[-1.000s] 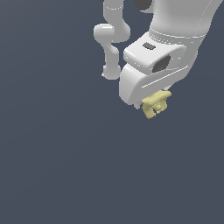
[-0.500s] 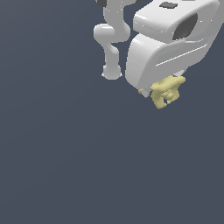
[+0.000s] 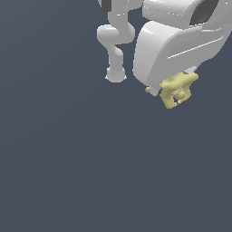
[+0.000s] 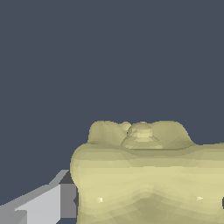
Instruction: Pick up the object and move it to a goal position.
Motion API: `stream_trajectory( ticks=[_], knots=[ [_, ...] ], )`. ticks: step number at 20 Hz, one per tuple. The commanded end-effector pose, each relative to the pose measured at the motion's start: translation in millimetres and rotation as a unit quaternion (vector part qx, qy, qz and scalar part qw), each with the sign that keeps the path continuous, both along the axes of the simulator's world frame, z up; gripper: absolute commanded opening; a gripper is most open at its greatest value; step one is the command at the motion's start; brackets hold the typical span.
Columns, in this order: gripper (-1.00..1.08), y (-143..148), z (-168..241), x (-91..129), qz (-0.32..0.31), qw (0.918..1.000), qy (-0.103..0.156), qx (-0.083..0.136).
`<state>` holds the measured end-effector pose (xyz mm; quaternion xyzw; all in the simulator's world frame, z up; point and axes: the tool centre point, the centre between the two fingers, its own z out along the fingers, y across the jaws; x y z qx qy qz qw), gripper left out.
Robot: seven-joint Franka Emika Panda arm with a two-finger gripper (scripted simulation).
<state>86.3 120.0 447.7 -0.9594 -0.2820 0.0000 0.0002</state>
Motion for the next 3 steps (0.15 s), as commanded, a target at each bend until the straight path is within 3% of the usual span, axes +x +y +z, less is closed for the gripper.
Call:
stream_trajectory(
  ticks=[1, 3],
  knots=[
    [-1.00, 0.2, 1.6, 0.3, 0.000, 1.0000, 0.000, 0.000],
    [-1.00, 0.3, 1.8, 0.4, 0.000, 1.0000, 0.000, 0.000]
  ],
)
